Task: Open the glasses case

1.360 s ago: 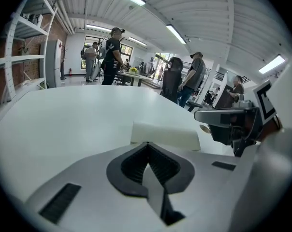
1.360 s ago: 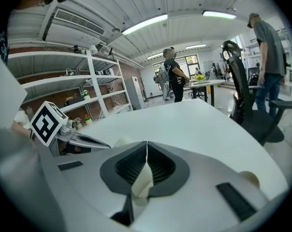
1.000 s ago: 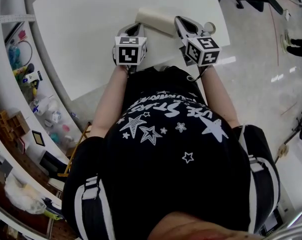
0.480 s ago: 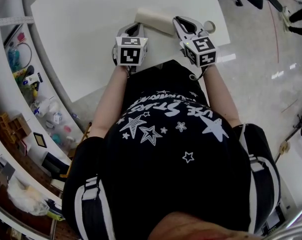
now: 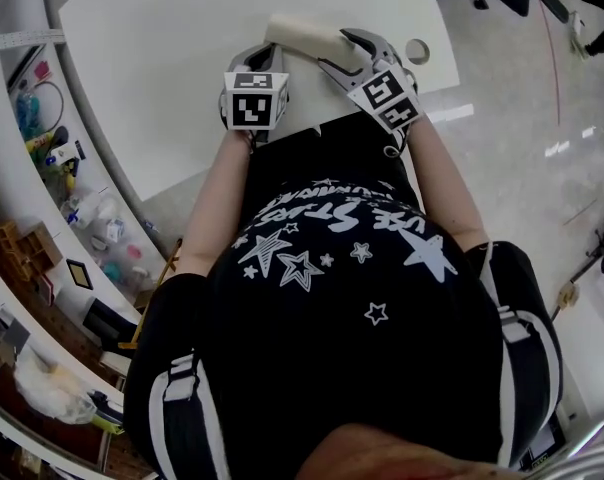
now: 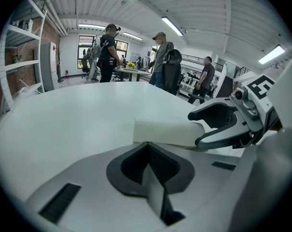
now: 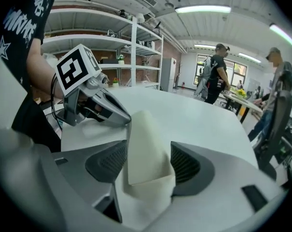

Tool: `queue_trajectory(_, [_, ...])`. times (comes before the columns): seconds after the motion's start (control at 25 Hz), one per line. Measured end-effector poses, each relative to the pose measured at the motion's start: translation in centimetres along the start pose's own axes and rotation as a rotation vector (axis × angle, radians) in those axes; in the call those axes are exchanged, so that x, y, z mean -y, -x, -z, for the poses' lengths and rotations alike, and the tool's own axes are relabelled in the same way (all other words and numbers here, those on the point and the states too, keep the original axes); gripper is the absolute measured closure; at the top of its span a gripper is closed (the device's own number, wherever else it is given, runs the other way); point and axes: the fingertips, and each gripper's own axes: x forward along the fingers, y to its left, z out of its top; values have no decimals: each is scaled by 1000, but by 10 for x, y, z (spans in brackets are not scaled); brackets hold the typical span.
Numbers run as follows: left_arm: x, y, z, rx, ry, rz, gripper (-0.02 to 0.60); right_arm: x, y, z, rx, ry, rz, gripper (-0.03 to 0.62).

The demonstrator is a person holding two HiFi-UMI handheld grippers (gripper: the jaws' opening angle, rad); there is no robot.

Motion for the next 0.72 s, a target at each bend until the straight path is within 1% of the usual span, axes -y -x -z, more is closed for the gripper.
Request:
queue_trajectory(0.12, [1, 0, 0, -1, 10, 1, 569, -3, -6, -1, -6, 55, -15, 310])
queue_trajectory(0.16, [1, 0, 0, -1, 13, 2, 569, -5, -9, -1, -11, 82, -21, 291])
queue_trajectory(0.24, [1, 0, 0, -3, 16, 5, 569, -7, -15, 2, -37, 144, -24, 286])
queue_trajectory(0.36, [2, -1, 1, -5, 18, 9, 569, -6, -21, 4, -69, 210, 12, 287])
queue_trajectory(0.4, [2, -1, 1, -3, 17, 10, 569, -5, -22, 4, -72, 220, 26, 287])
queue_trajectory(0.48, [1, -1, 1, -1, 12, 9, 569, -5, -22, 4, -71, 222, 29, 289])
queue_trajectory(0.72, [-2, 1, 1, 0, -12, -4, 569, -7, -25, 3, -99, 191, -22, 295])
